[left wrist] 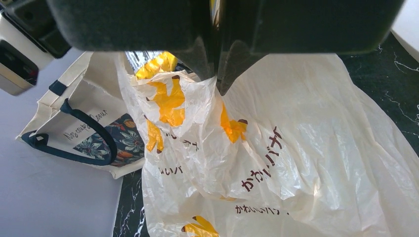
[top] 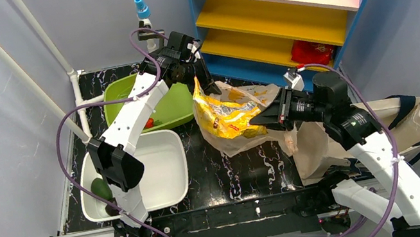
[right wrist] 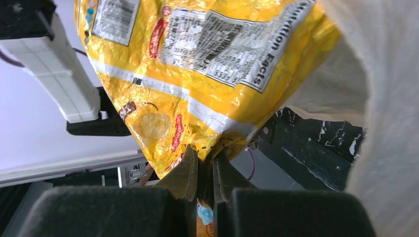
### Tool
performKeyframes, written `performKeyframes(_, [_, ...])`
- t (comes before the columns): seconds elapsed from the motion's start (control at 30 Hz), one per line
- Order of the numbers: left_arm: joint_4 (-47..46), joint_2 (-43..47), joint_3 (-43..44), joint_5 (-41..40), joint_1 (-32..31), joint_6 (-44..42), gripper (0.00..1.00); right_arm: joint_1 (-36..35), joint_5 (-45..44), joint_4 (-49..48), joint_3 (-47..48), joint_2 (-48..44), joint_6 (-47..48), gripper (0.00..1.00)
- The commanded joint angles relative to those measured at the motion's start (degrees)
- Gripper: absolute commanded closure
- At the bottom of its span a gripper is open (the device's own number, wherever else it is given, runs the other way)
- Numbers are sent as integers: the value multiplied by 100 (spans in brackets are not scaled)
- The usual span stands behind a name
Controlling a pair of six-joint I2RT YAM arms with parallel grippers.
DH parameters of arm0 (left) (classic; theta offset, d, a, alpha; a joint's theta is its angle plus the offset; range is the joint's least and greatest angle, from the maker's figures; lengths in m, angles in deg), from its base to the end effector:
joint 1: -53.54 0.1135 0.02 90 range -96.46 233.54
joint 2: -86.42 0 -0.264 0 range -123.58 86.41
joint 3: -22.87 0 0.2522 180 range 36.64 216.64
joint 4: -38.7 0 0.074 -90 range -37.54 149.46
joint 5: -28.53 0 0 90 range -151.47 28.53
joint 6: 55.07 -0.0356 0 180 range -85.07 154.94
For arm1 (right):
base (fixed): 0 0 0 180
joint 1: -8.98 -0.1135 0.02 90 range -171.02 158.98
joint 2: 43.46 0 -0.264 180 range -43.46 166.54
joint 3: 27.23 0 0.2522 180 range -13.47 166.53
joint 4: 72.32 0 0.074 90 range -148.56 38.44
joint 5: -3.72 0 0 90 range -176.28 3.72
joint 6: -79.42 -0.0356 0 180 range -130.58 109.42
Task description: Place the food into the grocery bag and tie it
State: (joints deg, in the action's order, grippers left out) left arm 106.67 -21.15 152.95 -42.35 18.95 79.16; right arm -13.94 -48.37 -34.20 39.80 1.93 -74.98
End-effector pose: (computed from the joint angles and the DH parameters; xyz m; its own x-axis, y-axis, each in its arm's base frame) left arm 0.3294 -0.2413 0.3850 -0.9265 -0.1616 -0.3397 0.1106 0.7461 -0.6565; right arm 0.1452 0.0852 0.3655 -0.8794 0.4007 -0.2571 -0.1316 0.3145 0.9401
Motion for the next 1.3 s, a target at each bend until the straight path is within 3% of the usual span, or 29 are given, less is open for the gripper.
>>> performKeyframes(0.0, [215, 333, 136, 221, 42, -242, 100, 4, -447, 102, -129, -54, 71, 99])
performKeyframes(0.73, [258, 941, -339, 498, 163, -637, 100, 95, -2374, 2082, 291, 80, 586, 99])
performKeyframes(1.27, [393, 974, -311, 352, 189, -727, 100, 112, -4270, 3367, 1048, 168, 115, 99])
